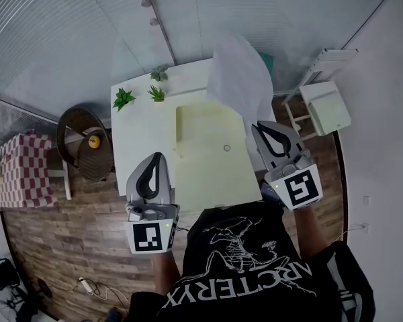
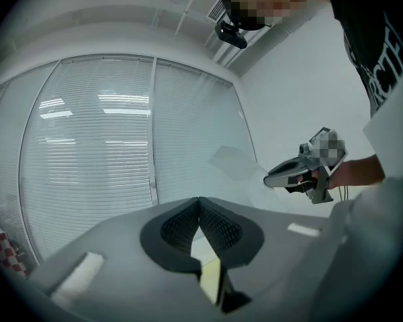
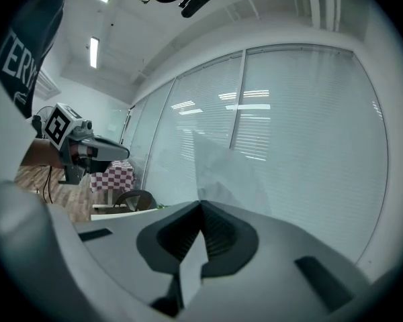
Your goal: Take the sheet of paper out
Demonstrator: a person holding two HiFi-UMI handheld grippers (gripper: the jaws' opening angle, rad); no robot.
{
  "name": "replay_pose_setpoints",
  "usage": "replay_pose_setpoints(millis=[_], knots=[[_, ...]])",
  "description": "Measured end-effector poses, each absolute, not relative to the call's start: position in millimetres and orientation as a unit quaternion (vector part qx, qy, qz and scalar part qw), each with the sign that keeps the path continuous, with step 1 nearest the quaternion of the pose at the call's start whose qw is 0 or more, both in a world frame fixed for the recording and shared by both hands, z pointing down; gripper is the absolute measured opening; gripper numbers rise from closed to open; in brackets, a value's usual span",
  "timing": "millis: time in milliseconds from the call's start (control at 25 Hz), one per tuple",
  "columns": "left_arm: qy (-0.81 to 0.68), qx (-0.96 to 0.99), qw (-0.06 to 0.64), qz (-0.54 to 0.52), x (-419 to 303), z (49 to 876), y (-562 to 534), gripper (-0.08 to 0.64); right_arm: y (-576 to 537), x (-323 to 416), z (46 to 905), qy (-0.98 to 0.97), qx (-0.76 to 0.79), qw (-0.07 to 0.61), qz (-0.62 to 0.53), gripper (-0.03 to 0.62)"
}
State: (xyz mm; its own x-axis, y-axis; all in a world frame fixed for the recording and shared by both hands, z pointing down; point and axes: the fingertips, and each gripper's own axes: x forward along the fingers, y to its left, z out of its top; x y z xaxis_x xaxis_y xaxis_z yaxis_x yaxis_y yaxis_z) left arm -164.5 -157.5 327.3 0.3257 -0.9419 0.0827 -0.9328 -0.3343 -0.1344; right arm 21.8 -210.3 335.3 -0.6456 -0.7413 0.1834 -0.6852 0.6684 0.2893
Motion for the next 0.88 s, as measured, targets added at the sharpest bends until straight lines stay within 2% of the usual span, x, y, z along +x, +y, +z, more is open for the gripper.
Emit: replay_pose_setpoints(millis=[880], knots=[[0.573,-0.816,0.026,-0.07,-164.6,327.6,-161.0,0.012,-204.4,4.0,331.6,-0.908,0.38,0.143,-0.103,0.012]])
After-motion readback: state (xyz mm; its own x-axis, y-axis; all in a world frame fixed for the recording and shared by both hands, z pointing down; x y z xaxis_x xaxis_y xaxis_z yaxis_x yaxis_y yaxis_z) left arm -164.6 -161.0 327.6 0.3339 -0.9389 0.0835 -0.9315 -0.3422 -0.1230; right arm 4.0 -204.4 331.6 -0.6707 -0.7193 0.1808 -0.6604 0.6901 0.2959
